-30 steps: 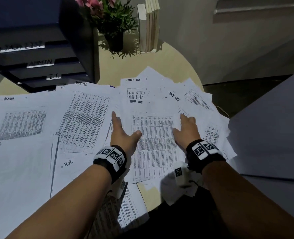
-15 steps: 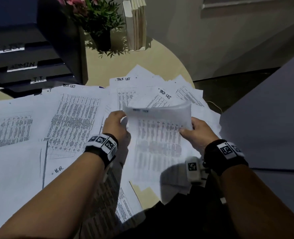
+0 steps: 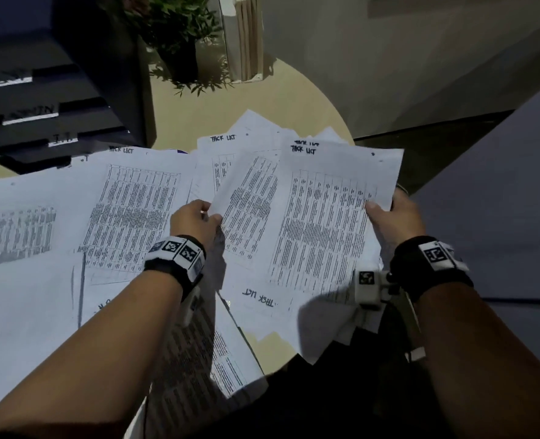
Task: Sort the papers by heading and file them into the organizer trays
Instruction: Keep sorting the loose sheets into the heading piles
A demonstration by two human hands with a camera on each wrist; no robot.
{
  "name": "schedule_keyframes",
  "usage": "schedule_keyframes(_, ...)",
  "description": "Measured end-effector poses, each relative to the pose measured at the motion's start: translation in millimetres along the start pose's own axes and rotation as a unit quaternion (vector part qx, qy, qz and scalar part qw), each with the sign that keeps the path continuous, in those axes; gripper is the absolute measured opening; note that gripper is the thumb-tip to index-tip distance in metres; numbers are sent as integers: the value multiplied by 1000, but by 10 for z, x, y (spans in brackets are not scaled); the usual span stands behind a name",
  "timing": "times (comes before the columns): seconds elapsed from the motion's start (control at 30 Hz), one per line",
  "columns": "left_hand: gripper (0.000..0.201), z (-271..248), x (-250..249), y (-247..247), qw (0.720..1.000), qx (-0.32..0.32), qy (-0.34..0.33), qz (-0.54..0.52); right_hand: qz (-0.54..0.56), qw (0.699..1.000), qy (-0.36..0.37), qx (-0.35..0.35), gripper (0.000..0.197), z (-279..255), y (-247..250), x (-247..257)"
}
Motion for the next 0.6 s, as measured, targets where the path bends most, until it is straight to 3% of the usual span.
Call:
schedule_keyframes(0.1, 19, 10, 37, 97, 999, -11, -17, 33, -1, 996, 32, 81, 28, -23, -123, 183)
schedule_keyframes(0.2, 16, -7, 52, 230, 996, -63, -43, 56, -84, 980, 85, 159, 19, -1, -285, 332)
schedule_keyframes(0.27, 14, -22, 45, 320, 993, -92, -54, 49, -239, 929, 166, 230, 7, -79, -471, 509)
schedule_keyframes(0.33, 9, -55, -33, 380, 990, -104, -90, 17, -349, 851, 293, 261, 6, -251, -699, 744)
schedule_keyframes(0.4, 11, -148, -217, 401, 979, -94, -180, 1, -396, 783, 413, 243, 16, -508, -900, 1003)
schedule_keyframes(0.47, 18, -280, -446, 383, 954, -84, -287, 31, -438, 727, 476, 229, 21, -697, -1066, 1161)
schedule_keyframes(0.53, 18, -373, -610, 374, 930, -90, -354, 46, -475, 697, 489, 223, 22, -770, -1179, 1240)
schedule_keyframes(0.6, 12, -363, -643, 405, 930, -108, -351, 4, -498, 694, 472, 219, 22, -723, -1186, 1273)
Point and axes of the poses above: each hand's wrist, its own z-axis towards the middle knuckle, its own y-axis out of the back of the hand, x = y × z, the point moved 5 cm from there along z, towards the middle knuckle, and after that the axes turned 10 degrees about z, right-handed, at the moved point
